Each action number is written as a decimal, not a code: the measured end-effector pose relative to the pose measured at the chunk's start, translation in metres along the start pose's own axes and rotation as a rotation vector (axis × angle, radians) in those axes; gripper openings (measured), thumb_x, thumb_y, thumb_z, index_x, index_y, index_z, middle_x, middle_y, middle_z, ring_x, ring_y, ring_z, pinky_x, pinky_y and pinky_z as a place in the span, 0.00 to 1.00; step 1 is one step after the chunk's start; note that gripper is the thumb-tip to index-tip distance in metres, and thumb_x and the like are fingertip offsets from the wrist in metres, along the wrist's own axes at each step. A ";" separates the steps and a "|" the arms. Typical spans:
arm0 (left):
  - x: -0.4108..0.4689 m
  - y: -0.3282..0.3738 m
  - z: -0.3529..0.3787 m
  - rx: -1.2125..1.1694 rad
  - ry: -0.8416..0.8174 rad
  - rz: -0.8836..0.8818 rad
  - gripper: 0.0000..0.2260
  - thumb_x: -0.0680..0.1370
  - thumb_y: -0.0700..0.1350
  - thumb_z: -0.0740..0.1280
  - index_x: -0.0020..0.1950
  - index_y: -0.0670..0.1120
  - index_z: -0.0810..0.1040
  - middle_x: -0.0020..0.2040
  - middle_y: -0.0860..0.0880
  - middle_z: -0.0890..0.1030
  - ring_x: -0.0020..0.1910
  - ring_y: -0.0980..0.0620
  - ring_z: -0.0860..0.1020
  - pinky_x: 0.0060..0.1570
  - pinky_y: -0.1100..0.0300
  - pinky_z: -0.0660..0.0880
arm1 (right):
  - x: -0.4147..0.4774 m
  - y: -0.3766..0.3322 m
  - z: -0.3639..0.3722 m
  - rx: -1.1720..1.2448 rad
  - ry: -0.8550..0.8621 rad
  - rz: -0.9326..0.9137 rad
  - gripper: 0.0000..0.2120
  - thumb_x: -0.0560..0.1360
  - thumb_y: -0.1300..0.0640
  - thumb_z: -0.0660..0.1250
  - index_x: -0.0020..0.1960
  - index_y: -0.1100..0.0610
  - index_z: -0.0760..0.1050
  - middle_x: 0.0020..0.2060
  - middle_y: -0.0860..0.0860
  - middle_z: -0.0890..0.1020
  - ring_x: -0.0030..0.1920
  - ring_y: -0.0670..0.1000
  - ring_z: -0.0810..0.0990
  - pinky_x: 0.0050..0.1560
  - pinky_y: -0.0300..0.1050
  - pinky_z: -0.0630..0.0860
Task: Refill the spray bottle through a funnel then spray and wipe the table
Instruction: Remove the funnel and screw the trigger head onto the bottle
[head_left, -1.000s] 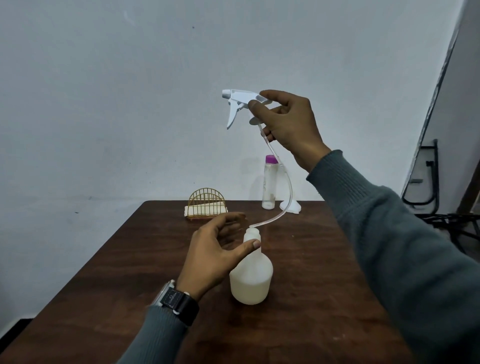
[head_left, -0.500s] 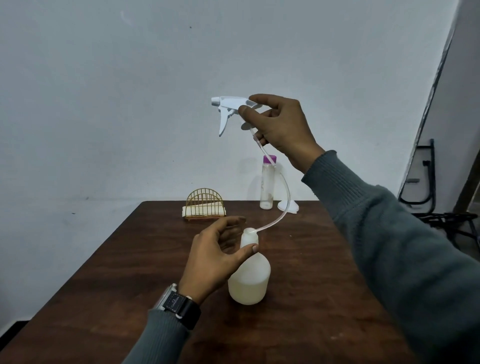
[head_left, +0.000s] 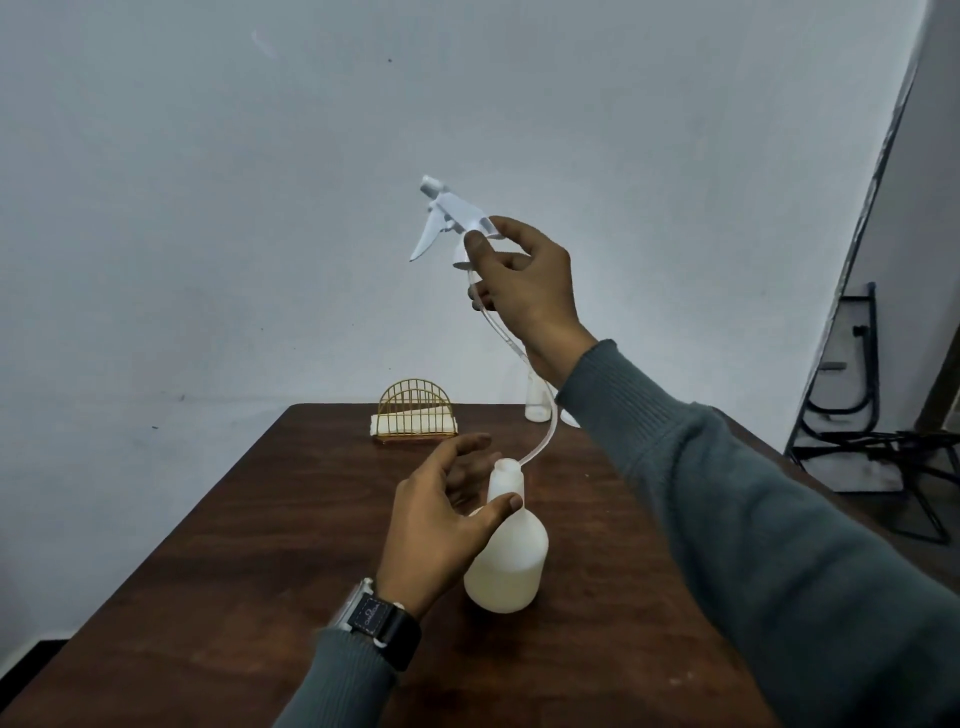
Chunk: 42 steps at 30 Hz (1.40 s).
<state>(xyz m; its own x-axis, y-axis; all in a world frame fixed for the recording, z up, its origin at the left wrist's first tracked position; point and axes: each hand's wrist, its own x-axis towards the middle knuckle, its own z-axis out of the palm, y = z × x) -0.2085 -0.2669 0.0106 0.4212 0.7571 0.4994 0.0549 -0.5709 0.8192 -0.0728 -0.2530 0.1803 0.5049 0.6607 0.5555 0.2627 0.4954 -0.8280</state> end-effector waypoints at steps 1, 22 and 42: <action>0.000 -0.001 0.001 0.001 0.001 -0.004 0.28 0.69 0.49 0.82 0.66 0.56 0.77 0.57 0.62 0.84 0.56 0.69 0.81 0.57 0.66 0.79 | -0.003 0.004 -0.002 0.029 0.026 0.015 0.20 0.79 0.53 0.72 0.68 0.57 0.75 0.42 0.53 0.88 0.30 0.51 0.81 0.43 0.50 0.82; -0.001 -0.007 0.004 0.000 0.005 -0.051 0.25 0.69 0.45 0.81 0.64 0.53 0.78 0.55 0.59 0.85 0.56 0.66 0.81 0.55 0.63 0.81 | -0.018 0.048 0.005 0.271 0.503 0.012 0.14 0.80 0.54 0.70 0.62 0.47 0.70 0.48 0.56 0.87 0.41 0.56 0.85 0.43 0.44 0.81; 0.001 -0.021 0.011 -0.227 -0.032 -0.165 0.27 0.68 0.40 0.82 0.64 0.50 0.76 0.53 0.52 0.88 0.55 0.53 0.85 0.59 0.45 0.81 | -0.121 0.110 -0.069 -0.213 -0.135 0.097 0.17 0.79 0.61 0.71 0.61 0.42 0.80 0.51 0.44 0.88 0.54 0.45 0.86 0.58 0.49 0.82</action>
<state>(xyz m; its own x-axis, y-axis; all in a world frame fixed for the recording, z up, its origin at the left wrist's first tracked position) -0.1989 -0.2576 -0.0091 0.4518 0.8213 0.3483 -0.0773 -0.3529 0.9325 -0.0479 -0.3172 0.0170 0.4258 0.7753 0.4664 0.3925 0.3062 -0.8673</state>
